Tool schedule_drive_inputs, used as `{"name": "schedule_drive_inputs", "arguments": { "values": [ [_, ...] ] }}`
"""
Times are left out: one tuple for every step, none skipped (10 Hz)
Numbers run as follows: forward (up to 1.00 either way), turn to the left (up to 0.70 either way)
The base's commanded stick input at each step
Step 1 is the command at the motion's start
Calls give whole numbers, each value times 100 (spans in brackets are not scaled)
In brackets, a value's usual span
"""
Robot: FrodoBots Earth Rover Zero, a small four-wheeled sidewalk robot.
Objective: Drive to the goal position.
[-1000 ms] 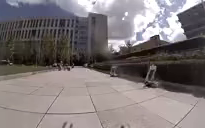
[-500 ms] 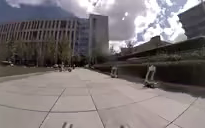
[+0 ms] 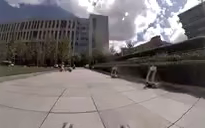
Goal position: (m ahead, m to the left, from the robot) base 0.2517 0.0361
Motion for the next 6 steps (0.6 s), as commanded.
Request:
{"name": "schedule_drive_inputs", "arguments": {
  "values": [
    [70, 0],
    [70, 0],
    [70, 0],
    [70, 0],
    [70, 0],
    [70, 0]
  ]
}}
